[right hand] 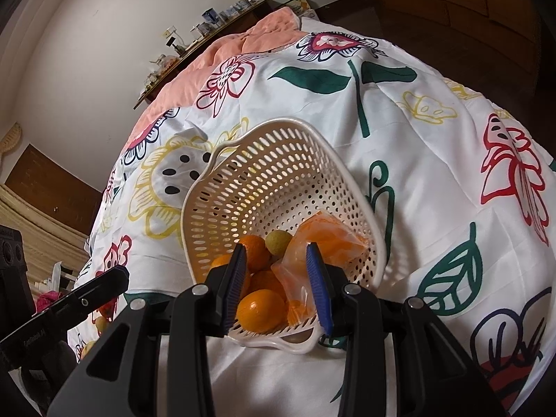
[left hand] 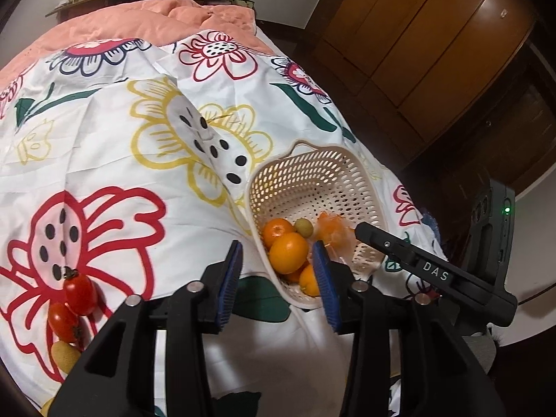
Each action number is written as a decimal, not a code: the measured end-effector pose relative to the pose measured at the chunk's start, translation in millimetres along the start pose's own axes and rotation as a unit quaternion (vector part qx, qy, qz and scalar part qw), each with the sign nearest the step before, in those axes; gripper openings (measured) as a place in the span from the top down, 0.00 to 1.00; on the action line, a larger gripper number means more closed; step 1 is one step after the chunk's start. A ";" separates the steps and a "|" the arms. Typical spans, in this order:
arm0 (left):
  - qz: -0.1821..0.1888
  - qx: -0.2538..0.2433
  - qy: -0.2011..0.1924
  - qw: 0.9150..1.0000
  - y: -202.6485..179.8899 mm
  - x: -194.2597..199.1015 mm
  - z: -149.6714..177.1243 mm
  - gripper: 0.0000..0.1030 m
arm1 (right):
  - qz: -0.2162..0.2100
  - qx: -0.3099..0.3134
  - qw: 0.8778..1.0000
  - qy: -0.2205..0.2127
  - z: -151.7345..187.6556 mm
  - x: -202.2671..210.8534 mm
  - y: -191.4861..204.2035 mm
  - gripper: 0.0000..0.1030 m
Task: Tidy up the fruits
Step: 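Move the open left tool back over the red tomatoes, then grasp a red tomato with the left tool, then move the right tool over the remaining kiwi while the left tool holds the tomato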
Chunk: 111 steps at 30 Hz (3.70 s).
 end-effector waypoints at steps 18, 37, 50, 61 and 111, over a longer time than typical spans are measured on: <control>-0.055 0.048 -0.034 0.997 63.0 30.9 -0.8 0.22 | -0.007 0.010 1.000 0.005 4.5 -1.8 14.2 0.58; -0.085 0.107 -0.049 0.989 138.0 61.4 14.3 0.21 | -0.022 0.036 0.999 0.024 16.0 -6.8 42.8 0.47; -0.110 0.051 -0.036 0.992 149.0 51.9 40.2 0.47 | -0.027 0.052 0.998 0.037 23.0 -12.3 59.7 0.47; -0.109 0.020 -0.012 0.994 144.8 37.0 54.9 0.60 | -0.028 0.062 0.997 0.042 26.2 -15.2 67.7 0.47; -0.104 0.108 -0.123 0.981 196.2 123.6 44.2 0.71 | -0.134 0.257 0.938 0.192 138.6 -86.0 279.4 0.53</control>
Point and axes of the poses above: each gripper's, at about its wrist camera, not at the fingertips, and x roughly against the way its jaws point, y to its left, z to its underside, the point moved 9 cm from there along -x, roughly the way its jaws point, and after that the axes turned 6 degrees about -z, right-handed, at the moved point
